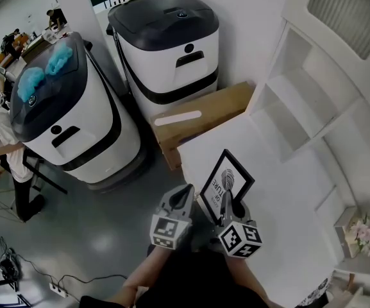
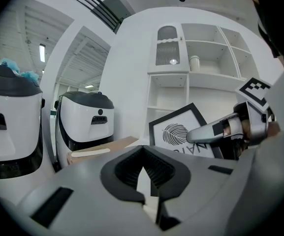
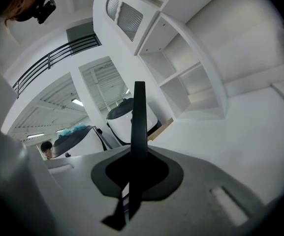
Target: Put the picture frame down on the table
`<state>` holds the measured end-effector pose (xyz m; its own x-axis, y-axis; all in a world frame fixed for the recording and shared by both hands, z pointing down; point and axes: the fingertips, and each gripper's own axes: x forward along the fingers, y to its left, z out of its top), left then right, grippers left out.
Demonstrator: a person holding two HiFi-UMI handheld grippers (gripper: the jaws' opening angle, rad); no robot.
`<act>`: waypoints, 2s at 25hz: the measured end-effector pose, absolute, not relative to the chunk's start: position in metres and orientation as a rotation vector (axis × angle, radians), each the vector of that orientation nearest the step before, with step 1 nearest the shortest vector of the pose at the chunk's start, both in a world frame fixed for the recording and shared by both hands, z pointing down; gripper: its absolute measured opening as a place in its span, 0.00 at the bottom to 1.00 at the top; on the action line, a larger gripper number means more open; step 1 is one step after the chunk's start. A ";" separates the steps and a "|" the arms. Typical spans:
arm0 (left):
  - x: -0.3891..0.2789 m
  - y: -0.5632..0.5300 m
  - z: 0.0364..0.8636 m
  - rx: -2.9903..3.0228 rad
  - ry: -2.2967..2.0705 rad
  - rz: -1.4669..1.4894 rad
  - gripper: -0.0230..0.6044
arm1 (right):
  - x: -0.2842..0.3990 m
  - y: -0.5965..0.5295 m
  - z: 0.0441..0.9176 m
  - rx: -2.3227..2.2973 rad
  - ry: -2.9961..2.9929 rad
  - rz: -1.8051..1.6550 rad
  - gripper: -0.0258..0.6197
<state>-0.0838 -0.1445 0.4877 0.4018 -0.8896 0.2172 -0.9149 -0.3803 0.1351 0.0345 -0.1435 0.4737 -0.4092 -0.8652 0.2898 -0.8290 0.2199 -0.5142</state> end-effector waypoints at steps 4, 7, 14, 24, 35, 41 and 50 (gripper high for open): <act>-0.085 -0.162 0.486 2.450 -1.556 0.157 0.05 | 0.029 -0.156 0.472 -1.698 2.392 -0.953 0.06; -0.085 -0.174 0.486 2.464 -1.520 0.152 0.05 | 0.028 -0.165 0.474 -1.729 2.372 -0.956 0.06; -0.092 -0.197 0.489 2.479 -1.464 0.133 0.05 | 0.020 -0.183 0.480 -1.780 2.334 -0.959 0.06; -0.106 -0.229 0.489 2.517 -1.392 0.124 0.05 | 0.006 -0.207 0.481 -1.844 2.277 -0.946 0.06; -0.113 -0.259 0.492 2.571 -1.297 0.120 0.05 | -0.001 -0.225 0.484 -1.911 2.182 -0.936 0.06; -0.107 -0.269 0.493 2.582 -1.243 0.101 0.05 | 0.004 -0.228 0.485 -1.935 2.119 -0.940 0.06; -0.097 -0.272 0.498 2.578 -1.193 0.099 0.05 | 0.012 -0.226 0.491 -1.947 2.063 -0.983 0.06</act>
<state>-0.0968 -0.2724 0.4977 0.6529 -0.7343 0.1857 -0.7549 -0.6109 0.2385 0.0119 -0.2261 0.4909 -0.1531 -0.9324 0.3274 -0.8416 -0.0506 -0.5377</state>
